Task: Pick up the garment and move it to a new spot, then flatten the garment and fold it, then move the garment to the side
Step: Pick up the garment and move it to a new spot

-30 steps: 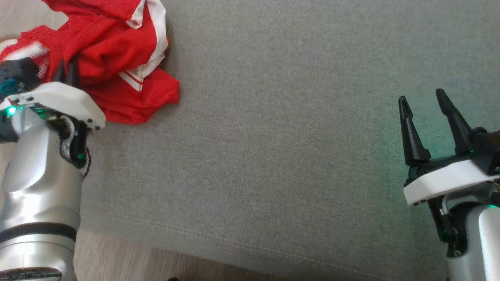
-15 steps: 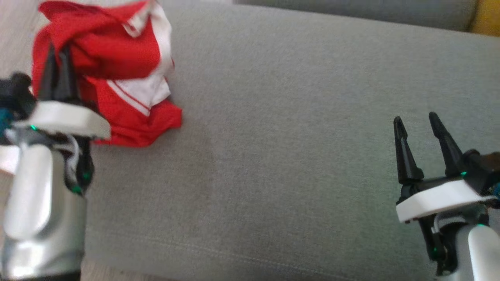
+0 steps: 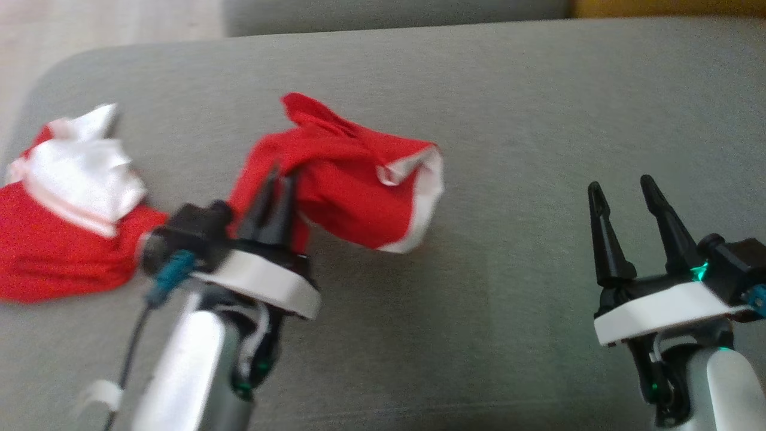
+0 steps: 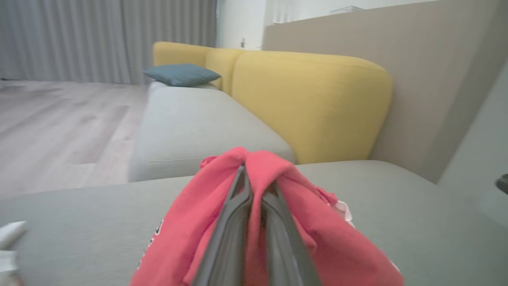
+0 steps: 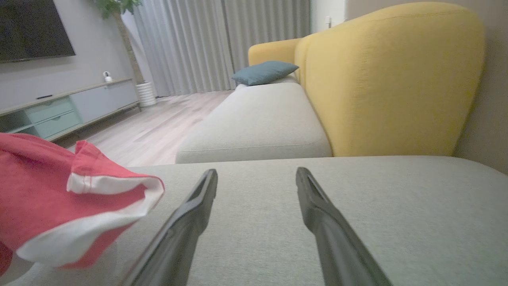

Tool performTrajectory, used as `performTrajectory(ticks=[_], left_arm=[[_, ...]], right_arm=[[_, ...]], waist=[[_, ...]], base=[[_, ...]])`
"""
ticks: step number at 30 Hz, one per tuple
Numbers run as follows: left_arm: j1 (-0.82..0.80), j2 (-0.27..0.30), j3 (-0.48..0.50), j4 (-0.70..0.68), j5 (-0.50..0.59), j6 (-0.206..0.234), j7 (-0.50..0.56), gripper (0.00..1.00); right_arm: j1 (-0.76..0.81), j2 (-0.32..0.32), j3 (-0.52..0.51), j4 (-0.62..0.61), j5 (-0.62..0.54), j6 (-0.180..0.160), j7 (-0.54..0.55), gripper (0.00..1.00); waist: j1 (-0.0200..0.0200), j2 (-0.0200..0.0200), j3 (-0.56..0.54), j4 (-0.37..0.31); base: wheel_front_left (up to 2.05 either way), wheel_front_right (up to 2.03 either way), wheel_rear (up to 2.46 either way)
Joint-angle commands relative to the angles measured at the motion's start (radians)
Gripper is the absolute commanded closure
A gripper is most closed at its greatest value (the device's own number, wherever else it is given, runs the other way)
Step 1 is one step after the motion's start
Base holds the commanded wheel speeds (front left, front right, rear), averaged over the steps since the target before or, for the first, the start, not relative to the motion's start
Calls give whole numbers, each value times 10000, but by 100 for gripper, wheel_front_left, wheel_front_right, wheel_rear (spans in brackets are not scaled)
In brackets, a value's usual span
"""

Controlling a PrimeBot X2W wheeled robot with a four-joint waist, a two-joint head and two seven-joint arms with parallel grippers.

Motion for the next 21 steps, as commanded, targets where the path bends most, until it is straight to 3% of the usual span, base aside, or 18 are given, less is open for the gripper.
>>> performTrajectory(ticks=[1,10,15,20,21], left_arm=[[-626,-80,-18,-225,-109,-37,-123,100],[-2088,-325,-1738,1186,-407,-3,-740,100],[-2683,-333,-2551,2236,-736,182,-973,100],[-2909,-334,-3082,3102,-827,160,-1110,98],[-2935,-334,-3187,3256,-826,166,-1158,60]], right_arm=[[-372,-38,274,-405,113,40,-113,0],[-678,-37,434,-269,457,40,-430,0],[-814,-36,521,-63,722,40,-713,0],[-892,-36,575,139,852,40,-929,0],[-903,-36,578,192,866,40,-968,0]], waist=[[0,-1,348,-1230],[0,-1,1286,-3297],[0,-1,1797,-3827],[0,-1,1978,-3908],[0,-1,1974,-3885]], base=[[0,0,0],[0,0,0],[0,0,0],[0,0,0],[0,0,0]])
